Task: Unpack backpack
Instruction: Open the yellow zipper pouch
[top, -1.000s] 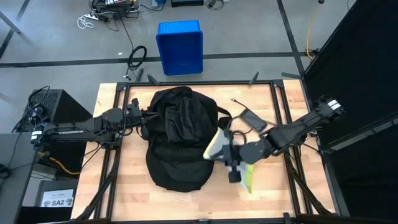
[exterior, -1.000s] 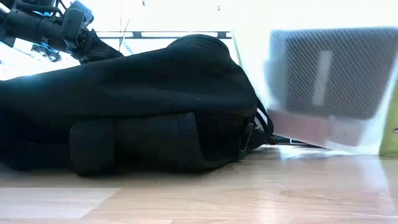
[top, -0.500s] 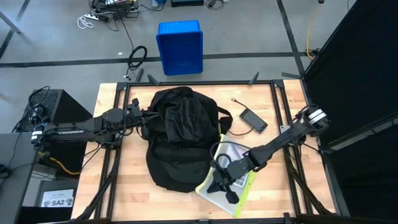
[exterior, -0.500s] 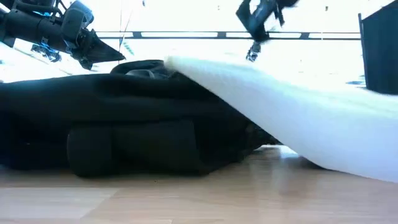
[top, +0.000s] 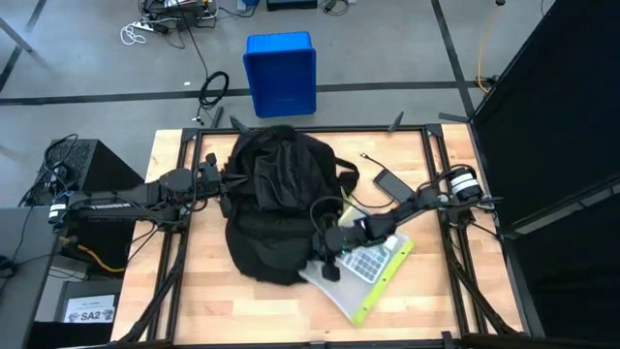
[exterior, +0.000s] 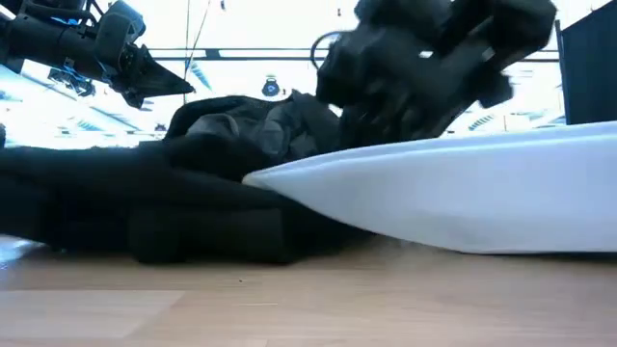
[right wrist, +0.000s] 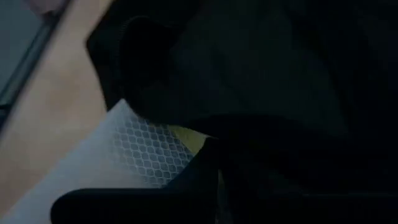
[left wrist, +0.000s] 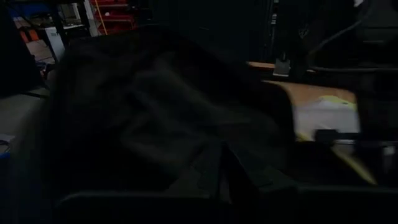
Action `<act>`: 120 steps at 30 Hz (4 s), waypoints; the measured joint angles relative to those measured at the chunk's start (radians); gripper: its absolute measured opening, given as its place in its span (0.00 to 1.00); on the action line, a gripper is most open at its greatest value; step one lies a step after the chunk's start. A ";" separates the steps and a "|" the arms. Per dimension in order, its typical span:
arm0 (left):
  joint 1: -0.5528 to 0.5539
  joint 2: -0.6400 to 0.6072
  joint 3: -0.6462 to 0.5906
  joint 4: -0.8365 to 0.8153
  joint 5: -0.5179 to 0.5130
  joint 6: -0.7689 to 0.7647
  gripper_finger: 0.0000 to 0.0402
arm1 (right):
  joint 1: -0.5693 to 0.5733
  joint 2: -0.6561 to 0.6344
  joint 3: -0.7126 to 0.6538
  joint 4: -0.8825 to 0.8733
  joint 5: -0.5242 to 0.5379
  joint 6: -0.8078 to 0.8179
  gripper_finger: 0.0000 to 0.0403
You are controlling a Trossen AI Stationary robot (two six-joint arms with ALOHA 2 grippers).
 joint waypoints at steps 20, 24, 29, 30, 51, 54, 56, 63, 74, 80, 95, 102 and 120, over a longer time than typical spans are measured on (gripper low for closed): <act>0.000 0.000 0.000 0.001 0.000 0.000 0.00 | -0.271 -0.049 -0.005 0.197 -0.215 -0.143 0.00; 0.000 0.000 0.000 0.001 0.000 0.000 0.00 | -0.224 -0.155 -0.006 0.140 -0.249 -0.227 0.00; 0.000 0.000 0.000 0.001 0.000 0.000 0.00 | -0.125 -0.371 -0.003 -0.162 0.147 -0.354 0.00; 0.000 0.000 0.000 0.000 0.000 0.000 0.00 | -0.105 -0.407 -0.004 -0.236 0.244 -0.363 0.00; 0.000 0.000 0.000 0.001 0.000 0.000 0.00 | -0.045 -0.829 -0.619 0.094 0.428 -0.112 0.02; 0.000 0.000 0.000 0.012 0.000 0.034 0.00 | -0.087 -0.832 -0.688 0.151 0.427 -0.030 0.03; 0.000 0.000 0.000 0.025 0.000 0.048 0.00 | -0.104 -0.832 -0.711 0.153 0.427 0.008 0.04; 0.000 0.000 0.000 0.026 0.000 0.048 0.00 | -0.111 -0.832 -0.727 0.156 0.427 -0.017 0.08; 0.000 0.012 -0.001 0.168 -0.012 0.045 0.00 | -0.169 -0.831 -0.727 0.199 0.433 -0.080 0.06; -0.004 0.063 -0.001 0.311 -0.006 0.024 0.00 | -0.186 -0.831 -0.727 0.206 0.433 -0.087 0.08; -0.174 0.646 0.321 0.015 -0.177 -0.041 0.00 | -0.063 -0.805 -0.727 0.171 0.389 -0.013 0.06; -0.357 0.875 0.541 -0.112 -0.106 -0.135 0.00 | -0.004 -0.679 -0.727 0.187 0.463 0.052 0.07; -0.540 1.087 0.560 0.058 -0.176 -0.604 0.00 | -0.010 -0.570 -0.727 0.446 0.464 -0.073 0.07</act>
